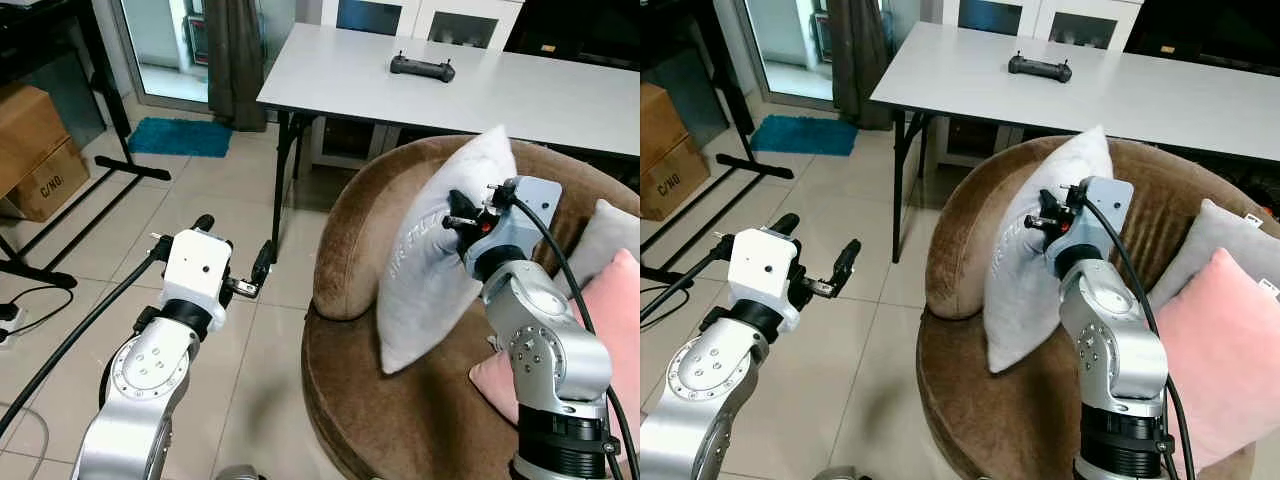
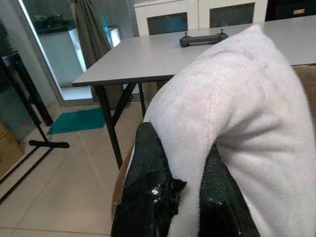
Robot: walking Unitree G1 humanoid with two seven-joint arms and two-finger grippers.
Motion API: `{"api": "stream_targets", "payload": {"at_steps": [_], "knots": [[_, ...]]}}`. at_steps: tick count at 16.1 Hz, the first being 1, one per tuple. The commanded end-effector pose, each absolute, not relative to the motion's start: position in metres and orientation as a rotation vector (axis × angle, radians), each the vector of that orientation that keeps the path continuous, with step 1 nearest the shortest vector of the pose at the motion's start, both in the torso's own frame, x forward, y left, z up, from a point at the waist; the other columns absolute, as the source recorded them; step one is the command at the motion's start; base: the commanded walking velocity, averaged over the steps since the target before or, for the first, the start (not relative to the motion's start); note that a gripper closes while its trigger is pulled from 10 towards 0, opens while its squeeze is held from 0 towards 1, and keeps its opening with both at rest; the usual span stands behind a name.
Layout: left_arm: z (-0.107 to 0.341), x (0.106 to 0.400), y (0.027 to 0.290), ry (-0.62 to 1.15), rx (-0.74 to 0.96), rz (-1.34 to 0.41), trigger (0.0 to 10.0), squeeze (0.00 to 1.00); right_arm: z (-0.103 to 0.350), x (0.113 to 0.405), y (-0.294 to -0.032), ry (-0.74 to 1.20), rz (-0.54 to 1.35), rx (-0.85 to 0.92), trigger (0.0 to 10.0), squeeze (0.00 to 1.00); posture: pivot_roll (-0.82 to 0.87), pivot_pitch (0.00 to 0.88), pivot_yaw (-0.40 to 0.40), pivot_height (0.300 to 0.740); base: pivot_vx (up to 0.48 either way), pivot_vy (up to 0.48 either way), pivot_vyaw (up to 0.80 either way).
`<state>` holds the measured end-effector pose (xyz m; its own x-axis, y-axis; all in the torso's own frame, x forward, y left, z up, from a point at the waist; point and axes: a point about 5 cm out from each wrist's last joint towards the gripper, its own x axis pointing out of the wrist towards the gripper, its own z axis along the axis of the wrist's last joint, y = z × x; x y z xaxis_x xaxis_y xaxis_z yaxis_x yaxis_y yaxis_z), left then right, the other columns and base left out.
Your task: Move the pillow to the sofa from floor
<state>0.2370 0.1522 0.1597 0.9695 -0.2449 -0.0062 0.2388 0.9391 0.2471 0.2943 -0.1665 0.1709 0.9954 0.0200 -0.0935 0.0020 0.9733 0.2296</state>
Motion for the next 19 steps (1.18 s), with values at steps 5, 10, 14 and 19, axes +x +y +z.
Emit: {"api": "stream_targets", "payload": {"at_steps": [5, 10, 14, 19], "knots": [[0.159, 0.236, 0.152, -0.021, 0.257, -0.246, 10.0, 0.00, 0.182, 0.297, -0.169, 0.049, -0.012, 0.218, 10.0, 0.00, 0.14, 0.000, -0.078, 0.740, 0.000, 0.000, 0.00], [0.160, 0.238, 0.150, -0.024, 0.260, -0.260, 10.0, 0.00, 0.176, 0.300, -0.173, 0.082, -0.061, 0.127, 10.0, 0.00, 0.14, 0.000, -0.071, 0.740, 0.000, 0.000, 0.00], [0.140, 0.227, 0.137, 0.104, 0.254, -0.549, 10.0, 0.00, 0.172, 0.321, -0.220, 0.152, -0.334, -0.035, 10.0, 0.00, 0.15, 0.000, -0.086, 0.740, 0.000, 0.000, 0.00], [0.133, 0.234, 0.145, 0.140, 0.305, -0.634, 10.0, 0.00, 0.178, 0.360, -0.248, 0.148, -0.436, -0.153, 10.0, 0.00, 0.12, 0.000, -0.053, 0.740, 0.000, 0.000, 0.00]]}}
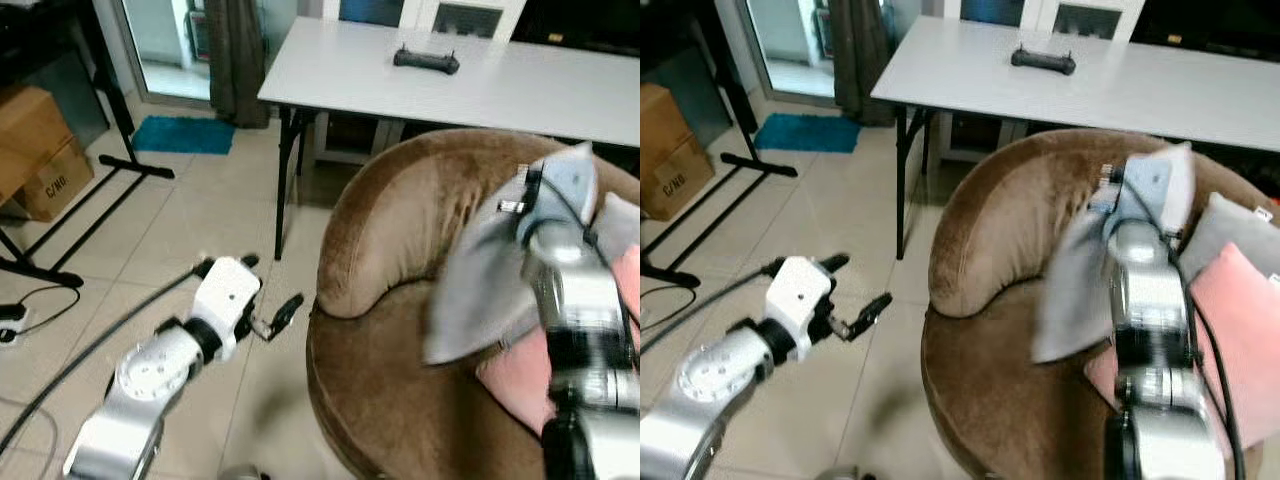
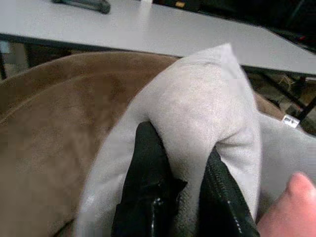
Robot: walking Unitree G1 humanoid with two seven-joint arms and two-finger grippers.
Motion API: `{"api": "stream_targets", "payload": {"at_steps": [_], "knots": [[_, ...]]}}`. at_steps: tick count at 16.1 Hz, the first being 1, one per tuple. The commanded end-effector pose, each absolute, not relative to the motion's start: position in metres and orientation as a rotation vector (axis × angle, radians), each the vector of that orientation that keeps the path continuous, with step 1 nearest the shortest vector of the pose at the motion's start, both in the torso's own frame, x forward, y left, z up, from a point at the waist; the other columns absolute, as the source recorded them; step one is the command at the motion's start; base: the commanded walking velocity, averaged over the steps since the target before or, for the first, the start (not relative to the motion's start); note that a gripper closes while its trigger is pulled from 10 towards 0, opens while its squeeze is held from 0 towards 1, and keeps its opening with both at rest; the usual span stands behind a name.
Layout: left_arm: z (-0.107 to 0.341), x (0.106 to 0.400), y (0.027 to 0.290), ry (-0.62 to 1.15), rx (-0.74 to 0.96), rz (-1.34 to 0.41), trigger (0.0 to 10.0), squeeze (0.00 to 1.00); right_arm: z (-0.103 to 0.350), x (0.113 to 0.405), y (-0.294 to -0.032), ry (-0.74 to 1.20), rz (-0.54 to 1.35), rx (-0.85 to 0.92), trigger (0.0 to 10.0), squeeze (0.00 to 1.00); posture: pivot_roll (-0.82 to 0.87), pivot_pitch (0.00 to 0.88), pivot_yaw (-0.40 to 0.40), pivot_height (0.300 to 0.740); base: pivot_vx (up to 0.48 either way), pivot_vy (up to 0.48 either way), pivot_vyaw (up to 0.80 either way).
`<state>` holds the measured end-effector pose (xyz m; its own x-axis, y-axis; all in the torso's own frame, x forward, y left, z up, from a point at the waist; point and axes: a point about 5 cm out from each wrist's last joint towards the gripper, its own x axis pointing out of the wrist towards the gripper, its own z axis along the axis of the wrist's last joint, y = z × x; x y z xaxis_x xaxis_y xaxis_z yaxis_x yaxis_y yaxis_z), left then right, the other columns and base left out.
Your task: Move the pillow to the sofa from floor
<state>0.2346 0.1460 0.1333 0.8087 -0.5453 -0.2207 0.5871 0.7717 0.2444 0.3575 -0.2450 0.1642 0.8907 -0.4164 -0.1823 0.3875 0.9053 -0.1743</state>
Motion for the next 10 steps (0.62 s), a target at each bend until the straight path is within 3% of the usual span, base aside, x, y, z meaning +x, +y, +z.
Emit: {"api": "stream_targets", "payload": {"at_steps": [1, 6, 10], "knots": [[0.134, 0.233, 0.145, 0.138, 0.308, -0.650, 10.0, 0.00, 0.175, 0.365, -0.248, 0.157, -0.433, -0.154, 10.0, 0.00, 0.12, 0.000, -0.054, 0.740, 0.000, 0.000, 0.00], [0.146, 0.227, 0.146, 0.095, 0.308, -0.706, 10.0, 0.00, 0.152, 0.392, -0.217, 0.266, -0.368, -0.042, 10.0, 0.00, 0.15, 0.022, -0.087, 0.740, 0.000, 0.000, 0.00], [0.152, 0.218, 0.148, 0.099, 0.328, -0.714, 10.0, 0.00, 0.143, 0.399, -0.161, 0.314, -0.289, -0.004, 10.0, 0.00, 0.22, 0.074, -0.114, 0.740, 0.000, 0.000, 0.00]]}}
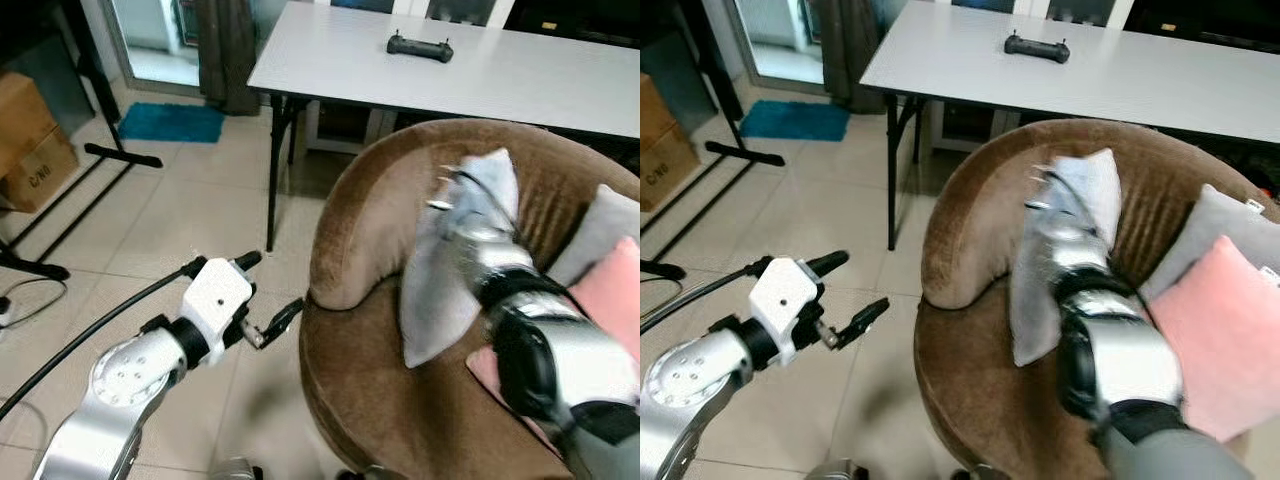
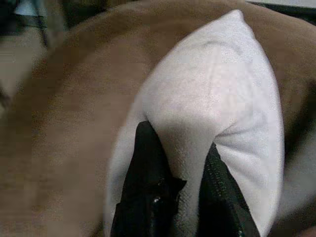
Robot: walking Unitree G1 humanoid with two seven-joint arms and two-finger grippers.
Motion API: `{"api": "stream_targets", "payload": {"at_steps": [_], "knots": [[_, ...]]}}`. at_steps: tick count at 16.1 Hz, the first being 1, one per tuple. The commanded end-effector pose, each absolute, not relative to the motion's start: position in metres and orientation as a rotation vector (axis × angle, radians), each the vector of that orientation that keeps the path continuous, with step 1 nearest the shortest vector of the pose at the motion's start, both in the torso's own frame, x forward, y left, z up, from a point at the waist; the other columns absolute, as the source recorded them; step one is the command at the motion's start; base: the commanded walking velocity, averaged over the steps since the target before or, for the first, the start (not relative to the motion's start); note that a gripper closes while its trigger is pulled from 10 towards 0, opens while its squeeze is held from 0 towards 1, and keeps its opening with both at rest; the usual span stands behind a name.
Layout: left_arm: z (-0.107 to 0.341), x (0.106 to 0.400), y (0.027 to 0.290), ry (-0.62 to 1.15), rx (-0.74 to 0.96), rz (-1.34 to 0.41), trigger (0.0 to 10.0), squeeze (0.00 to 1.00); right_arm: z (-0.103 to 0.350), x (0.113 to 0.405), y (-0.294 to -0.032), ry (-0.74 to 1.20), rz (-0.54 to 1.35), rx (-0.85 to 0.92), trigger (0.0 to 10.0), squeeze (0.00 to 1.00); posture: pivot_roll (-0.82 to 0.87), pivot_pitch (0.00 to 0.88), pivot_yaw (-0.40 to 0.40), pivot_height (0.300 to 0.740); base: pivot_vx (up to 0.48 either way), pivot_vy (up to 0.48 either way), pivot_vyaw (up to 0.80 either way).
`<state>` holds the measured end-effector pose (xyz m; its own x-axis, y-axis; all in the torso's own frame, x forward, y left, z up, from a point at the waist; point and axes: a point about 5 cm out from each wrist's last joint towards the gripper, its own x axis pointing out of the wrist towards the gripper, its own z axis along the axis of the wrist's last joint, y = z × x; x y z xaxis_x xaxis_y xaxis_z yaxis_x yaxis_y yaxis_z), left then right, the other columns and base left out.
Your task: Move the pillow to the sofa from floor
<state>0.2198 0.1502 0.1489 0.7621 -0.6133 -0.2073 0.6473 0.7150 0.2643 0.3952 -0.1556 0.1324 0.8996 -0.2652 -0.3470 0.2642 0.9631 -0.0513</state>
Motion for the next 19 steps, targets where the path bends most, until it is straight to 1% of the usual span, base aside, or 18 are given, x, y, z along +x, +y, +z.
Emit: {"api": "stream_targets", "payload": {"at_steps": [1, 3, 4, 5, 6, 7, 11, 13, 14, 15, 17, 18, 19], "knots": [[0.153, 0.216, 0.148, 0.100, 0.328, -0.715, 10.0, 0.00, 0.143, 0.399, -0.153, 0.314, -0.278, -0.002, 10.0, 0.00, 0.23, 0.074, -0.116, 0.740, 0.000, 0.000, 0.00], [0.155, 0.211, 0.148, 0.106, 0.335, -0.714, 10.0, 0.00, 0.147, 0.400, -0.128, 0.300, -0.278, 0.009, 10.0, 0.00, 0.26, 0.075, -0.126, 0.740, 0.000, 0.000, 0.00], [0.155, 0.209, 0.149, 0.109, 0.337, -0.711, 10.0, 0.00, 0.148, 0.401, -0.122, 0.302, -0.271, 0.062, 10.0, 0.00, 0.27, 0.079, -0.126, 0.740, 0.000, 0.000, 0.00], [0.155, 0.208, 0.149, 0.112, 0.338, -0.710, 10.0, 0.00, 0.149, 0.401, -0.119, 0.308, -0.272, 0.131, 10.0, 1.00, 0.27, 0.082, -0.129, 0.740, 0.000, 0.000, 0.00], [0.156, 0.207, 0.150, 0.117, 0.340, -0.709, 10.0, 0.00, 0.151, 0.402, -0.115, 0.311, -0.272, 0.219, 10.0, 1.00, 0.27, 0.082, -0.129, 0.740, 0.000, 0.000, 0.00], [0.156, 0.206, 0.151, 0.120, 0.346, -0.707, 10.0, 0.00, 0.154, 0.403, -0.116, 0.298, -0.287, 0.213, 10.0, 1.00, 0.27, 0.070, -0.130, 0.740, 0.000, 0.000, 0.00], [0.157, 0.211, 0.153, 0.116, 0.352, -0.703, 10.0, 0.00, 0.168, 0.408, -0.119, 0.216, -0.227, 0.289, 10.0, 1.00, 0.27, 0.036, -0.128, 0.740, 0.000, 0.000, 0.00], [0.157, 0.213, 0.152, 0.108, 0.347, -0.715, 10.0, 0.00, 0.186, 0.414, -0.122, 0.146, -0.213, 0.381, 10.0, 1.00, 0.25, 0.000, -0.119, 0.740, 0.000, 0.000, 0.00], [0.156, 0.216, 0.153, 0.106, 0.350, -0.719, 10.0, 0.00, 0.194, 0.416, -0.123, 0.117, -0.201, 0.413, 10.0, 0.22, 0.25, 0.000, -0.115, 0.740, 0.000, 0.000, 0.00], [0.156, 0.219, 0.152, 0.098, 0.355, -0.721, 10.0, 0.00, 0.205, 0.419, -0.128, 0.077, -0.181, 0.492, 10.0, 0.00, 0.24, 0.000, -0.112, 0.740, 0.000, 0.000, 0.00], [0.155, 0.220, 0.152, 0.092, 0.357, -0.711, 10.0, 0.00, 0.209, 0.420, -0.134, 0.048, -0.188, 0.489, 10.0, 0.00, 0.23, 0.000, -0.108, 0.740, 0.000, 0.000, 0.00], [0.154, 0.220, 0.152, 0.095, 0.346, -0.691, 10.0, 0.00, 0.209, 0.420, -0.138, 0.030, -0.178, 0.452, 10.0, 0.00, 0.22, 0.000, -0.102, 0.740, 0.000, 0.000, 0.00], [0.153, 0.220, 0.153, 0.094, 0.332, -0.654, 10.0, 0.00, 0.208, 0.419, -0.140, 0.008, -0.124, 0.454, 10.0, 0.00, 0.21, 0.000, -0.097, 0.740, 0.000, 0.000, 0.00]]}}
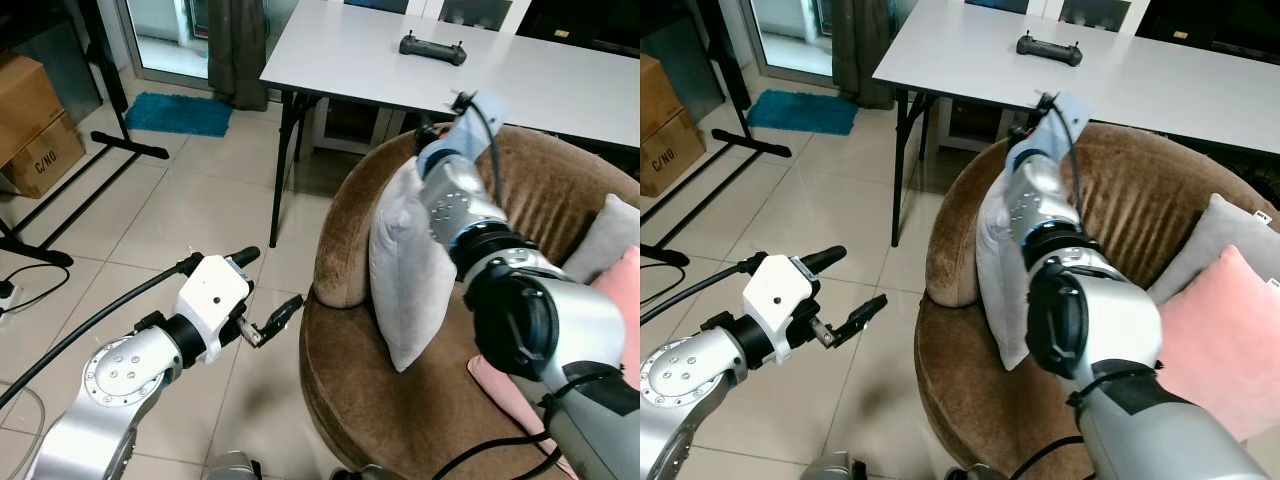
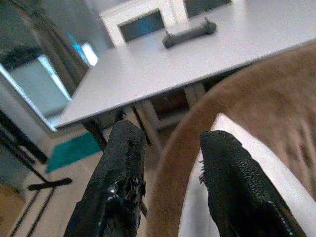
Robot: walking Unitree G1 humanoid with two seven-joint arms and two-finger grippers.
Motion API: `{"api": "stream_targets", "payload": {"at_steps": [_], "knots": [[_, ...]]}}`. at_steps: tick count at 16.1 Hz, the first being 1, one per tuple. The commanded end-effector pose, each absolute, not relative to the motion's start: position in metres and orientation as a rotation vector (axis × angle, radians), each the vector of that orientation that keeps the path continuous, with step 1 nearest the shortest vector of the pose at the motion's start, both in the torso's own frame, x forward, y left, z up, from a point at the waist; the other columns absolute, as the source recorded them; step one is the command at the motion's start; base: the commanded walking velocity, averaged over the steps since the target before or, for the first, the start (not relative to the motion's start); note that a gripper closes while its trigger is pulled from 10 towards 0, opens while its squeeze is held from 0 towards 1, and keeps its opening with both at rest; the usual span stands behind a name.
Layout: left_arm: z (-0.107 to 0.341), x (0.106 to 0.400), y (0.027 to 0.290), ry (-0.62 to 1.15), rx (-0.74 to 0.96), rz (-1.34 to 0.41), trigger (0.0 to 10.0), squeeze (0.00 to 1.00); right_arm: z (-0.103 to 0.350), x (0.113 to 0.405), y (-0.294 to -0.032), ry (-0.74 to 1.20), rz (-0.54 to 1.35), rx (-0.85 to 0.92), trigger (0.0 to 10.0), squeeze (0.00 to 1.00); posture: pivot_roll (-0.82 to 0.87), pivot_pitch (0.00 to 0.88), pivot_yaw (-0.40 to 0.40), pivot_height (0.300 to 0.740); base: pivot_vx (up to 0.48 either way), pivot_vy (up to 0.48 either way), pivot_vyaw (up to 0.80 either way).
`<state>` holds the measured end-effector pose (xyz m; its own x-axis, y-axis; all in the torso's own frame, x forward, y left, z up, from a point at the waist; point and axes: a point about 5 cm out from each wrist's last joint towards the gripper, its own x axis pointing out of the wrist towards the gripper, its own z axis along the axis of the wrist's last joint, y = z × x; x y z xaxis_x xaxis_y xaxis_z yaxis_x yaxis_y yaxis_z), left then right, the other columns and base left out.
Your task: Move the pillow to the sofa from floor
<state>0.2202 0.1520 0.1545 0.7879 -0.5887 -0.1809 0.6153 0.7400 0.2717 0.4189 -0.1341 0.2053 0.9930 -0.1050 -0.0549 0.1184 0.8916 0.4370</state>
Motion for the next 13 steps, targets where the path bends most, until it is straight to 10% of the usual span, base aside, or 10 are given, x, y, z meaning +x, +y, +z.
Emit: {"api": "stream_targets", "payload": {"at_steps": [1, 7, 13], "knots": [[0.153, 0.219, 0.154, 0.088, 0.318, -0.628, 10.0, 0.00, 0.206, 0.418, -0.142, -0.005, -0.089, 0.447, 10.0, 0.00, 0.21, 0.000, -0.097, 0.740, 0.000, 0.000, 0.00], [0.149, 0.212, 0.162, 0.025, 0.231, -0.286, 10.0, 0.00, 0.169, 0.335, -0.179, -0.136, -0.025, 0.325, 10.0, 0.00, 0.13, 0.000, -0.060, 0.740, 0.000, 0.000, 0.00], [0.148, 0.207, 0.163, 0.011, 0.221, -0.166, 10.0, 0.00, 0.153, 0.248, -0.172, 0.001, -0.021, 0.187, 10.0, 0.00, 0.11, 0.000, -0.045, 0.740, 0.000, 0.000, -0.79]]}}
